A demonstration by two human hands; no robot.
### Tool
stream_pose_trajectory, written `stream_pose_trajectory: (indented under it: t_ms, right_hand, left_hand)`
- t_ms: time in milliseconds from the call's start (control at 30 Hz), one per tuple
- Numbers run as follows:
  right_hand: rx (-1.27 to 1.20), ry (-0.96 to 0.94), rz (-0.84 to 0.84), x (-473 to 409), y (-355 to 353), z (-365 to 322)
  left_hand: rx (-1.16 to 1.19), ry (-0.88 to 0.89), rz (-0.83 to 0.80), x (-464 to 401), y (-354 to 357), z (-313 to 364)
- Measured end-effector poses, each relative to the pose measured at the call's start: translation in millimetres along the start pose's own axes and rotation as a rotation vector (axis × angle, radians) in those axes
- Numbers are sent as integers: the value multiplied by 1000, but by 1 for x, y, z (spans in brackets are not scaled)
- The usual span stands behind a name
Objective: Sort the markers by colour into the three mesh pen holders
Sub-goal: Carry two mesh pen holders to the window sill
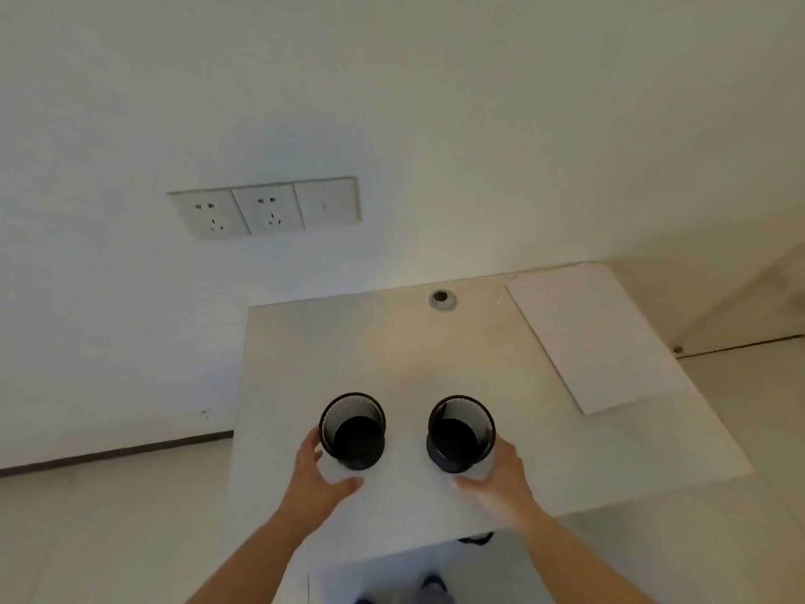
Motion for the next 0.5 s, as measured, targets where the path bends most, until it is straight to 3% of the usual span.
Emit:
stream_pose_trajectory:
  t_ms: [233, 500]
  right_hand:
    - [-251, -176, 163, -12, -2, -11]
    - [-253, -69, 164, -21, 5, -13]
  left_hand:
    - [85, 124, 203, -16, 12, 6]
    - [150, 47, 226, -20, 18, 0]
Point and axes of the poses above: each hand's wrist, its own x-axis away from the middle knuckle, its own y-axis out of the palm, z = x × y, the point moved 10 cm from there along -x, towards the middle knuckle, and after that the axes turned 3 degrees about -z, right-handed, at the moved point
